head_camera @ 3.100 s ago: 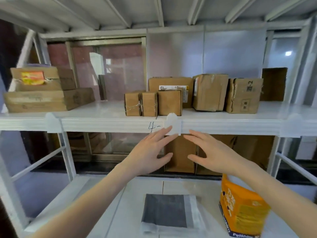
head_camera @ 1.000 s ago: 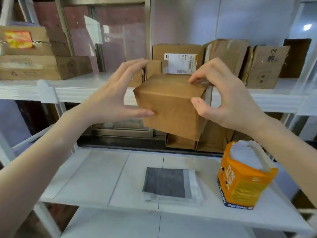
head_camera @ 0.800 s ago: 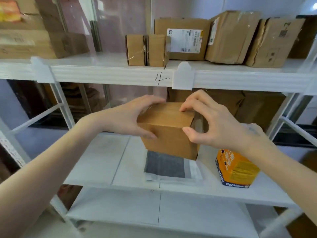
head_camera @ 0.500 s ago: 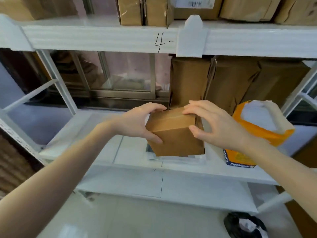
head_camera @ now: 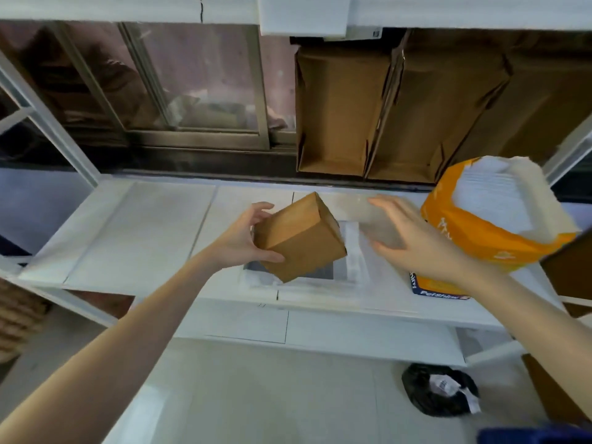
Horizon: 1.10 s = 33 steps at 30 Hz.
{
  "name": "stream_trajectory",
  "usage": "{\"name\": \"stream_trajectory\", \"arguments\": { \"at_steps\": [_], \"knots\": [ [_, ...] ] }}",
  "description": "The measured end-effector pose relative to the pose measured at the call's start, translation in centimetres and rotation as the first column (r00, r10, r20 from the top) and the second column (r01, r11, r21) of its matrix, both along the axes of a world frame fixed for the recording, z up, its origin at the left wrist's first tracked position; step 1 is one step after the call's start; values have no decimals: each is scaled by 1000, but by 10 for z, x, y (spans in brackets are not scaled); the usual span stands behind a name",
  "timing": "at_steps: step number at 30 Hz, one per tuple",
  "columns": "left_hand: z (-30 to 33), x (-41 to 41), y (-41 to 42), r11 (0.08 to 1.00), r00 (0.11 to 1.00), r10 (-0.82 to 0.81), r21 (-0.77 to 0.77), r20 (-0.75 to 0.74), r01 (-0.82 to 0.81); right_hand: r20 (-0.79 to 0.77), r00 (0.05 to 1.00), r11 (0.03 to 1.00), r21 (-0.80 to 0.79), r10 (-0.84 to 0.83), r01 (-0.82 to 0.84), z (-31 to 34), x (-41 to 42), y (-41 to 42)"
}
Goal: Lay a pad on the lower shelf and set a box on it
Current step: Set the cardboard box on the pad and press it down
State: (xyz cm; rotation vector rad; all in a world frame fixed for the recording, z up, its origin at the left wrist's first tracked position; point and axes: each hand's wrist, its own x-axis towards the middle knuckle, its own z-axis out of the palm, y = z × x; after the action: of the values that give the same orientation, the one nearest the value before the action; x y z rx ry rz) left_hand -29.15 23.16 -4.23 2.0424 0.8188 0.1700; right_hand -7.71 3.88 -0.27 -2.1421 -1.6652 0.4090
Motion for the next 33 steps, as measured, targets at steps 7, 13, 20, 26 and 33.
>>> {"name": "stream_trajectory", "arguments": {
  "at_steps": [7,13,20,26,33],
  "knots": [
    [-17,8,-7,960,971,8,-273,238,59,-253,966,981,-192,-52,2,-6,10,11],
    [-5,21,1,981,943,-63,-154,327,118,-386,921,999,5,47,-48,25,-6,32],
    [-1,24,21,978,965,-169,-87,199,190,-14,998,989,138,54,-52,33,-18,40],
    [35,29,18,928,980,49,-373,191,26,326,945,987,131,41,-88,32,-19,51],
    [27,42,2,911,994,24,-411,110,23,373,925,973,176,73,-148,31,-34,54]
  ]
}}
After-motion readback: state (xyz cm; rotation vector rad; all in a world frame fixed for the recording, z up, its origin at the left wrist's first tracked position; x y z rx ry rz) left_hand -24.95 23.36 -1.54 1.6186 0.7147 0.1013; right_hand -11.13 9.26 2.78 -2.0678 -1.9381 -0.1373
